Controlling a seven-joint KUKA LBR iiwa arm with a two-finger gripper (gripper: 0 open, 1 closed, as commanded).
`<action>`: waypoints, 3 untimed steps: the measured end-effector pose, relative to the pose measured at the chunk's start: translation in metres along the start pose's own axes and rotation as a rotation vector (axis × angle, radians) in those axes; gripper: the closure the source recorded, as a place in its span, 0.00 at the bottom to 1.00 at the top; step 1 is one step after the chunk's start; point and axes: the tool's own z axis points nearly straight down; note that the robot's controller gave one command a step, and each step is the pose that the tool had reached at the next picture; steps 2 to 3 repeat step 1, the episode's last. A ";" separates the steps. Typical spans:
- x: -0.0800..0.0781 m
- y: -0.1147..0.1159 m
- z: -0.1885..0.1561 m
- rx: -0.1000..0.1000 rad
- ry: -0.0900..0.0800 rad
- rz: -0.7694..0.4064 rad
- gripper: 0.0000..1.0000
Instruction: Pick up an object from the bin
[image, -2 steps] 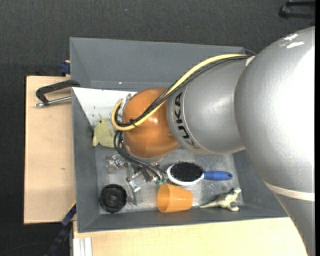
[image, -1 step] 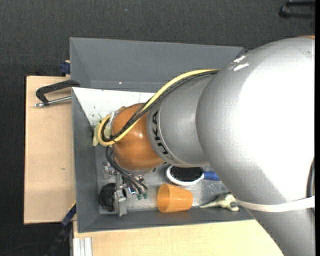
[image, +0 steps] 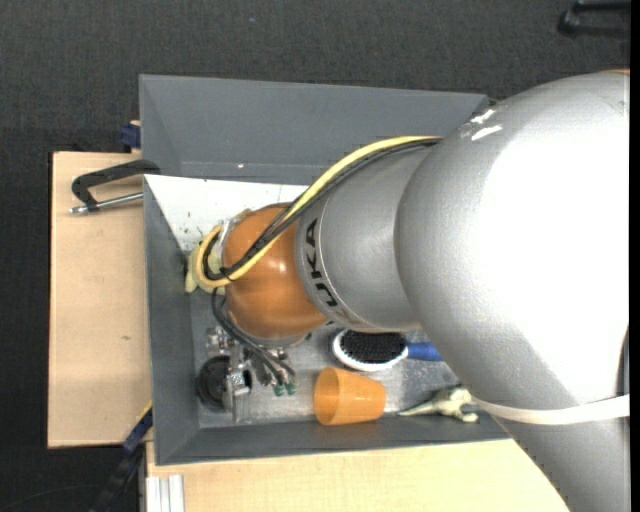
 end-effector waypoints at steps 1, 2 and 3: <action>0.008 -0.027 -0.193 -0.001 -0.015 -0.067 1.00; 0.008 -0.027 -0.193 -0.001 -0.015 -0.067 1.00; 0.008 -0.027 -0.193 -0.001 -0.015 -0.067 1.00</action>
Offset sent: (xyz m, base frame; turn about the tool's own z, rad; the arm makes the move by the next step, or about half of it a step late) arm -0.0044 -0.0296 0.1874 -0.0678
